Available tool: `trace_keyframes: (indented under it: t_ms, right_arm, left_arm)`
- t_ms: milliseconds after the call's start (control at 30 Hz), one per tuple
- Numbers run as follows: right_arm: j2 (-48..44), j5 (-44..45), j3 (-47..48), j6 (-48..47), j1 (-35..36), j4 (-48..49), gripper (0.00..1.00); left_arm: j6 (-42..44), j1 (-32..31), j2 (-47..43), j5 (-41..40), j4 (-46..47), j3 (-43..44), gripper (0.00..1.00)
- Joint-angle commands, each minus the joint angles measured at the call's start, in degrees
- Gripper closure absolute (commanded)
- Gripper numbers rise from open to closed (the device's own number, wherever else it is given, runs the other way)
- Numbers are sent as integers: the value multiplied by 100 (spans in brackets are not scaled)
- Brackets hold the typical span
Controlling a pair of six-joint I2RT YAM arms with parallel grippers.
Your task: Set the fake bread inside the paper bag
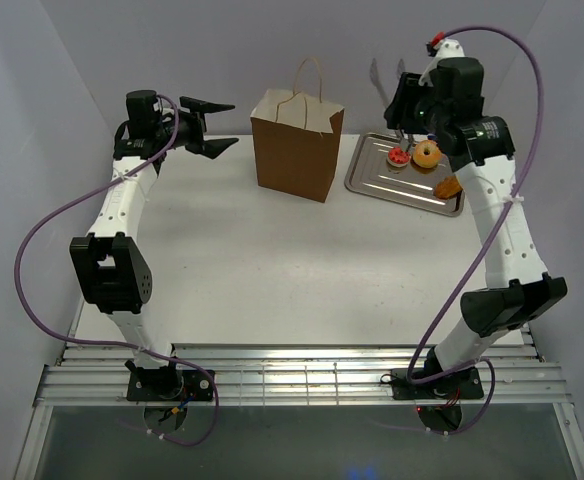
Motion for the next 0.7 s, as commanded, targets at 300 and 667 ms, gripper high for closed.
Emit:
trace_keyframes:
  t_ms: [300,667]
  right_arm:
    - [-412,355,-486,1106,-2071,-853,47]
    - [0,29,-1217,1633,-2407,-880,44]
  left_arm:
    - [-251,36,-662,304,346,-624,19]
    - [-480,36,-759,401,759,-941,20]
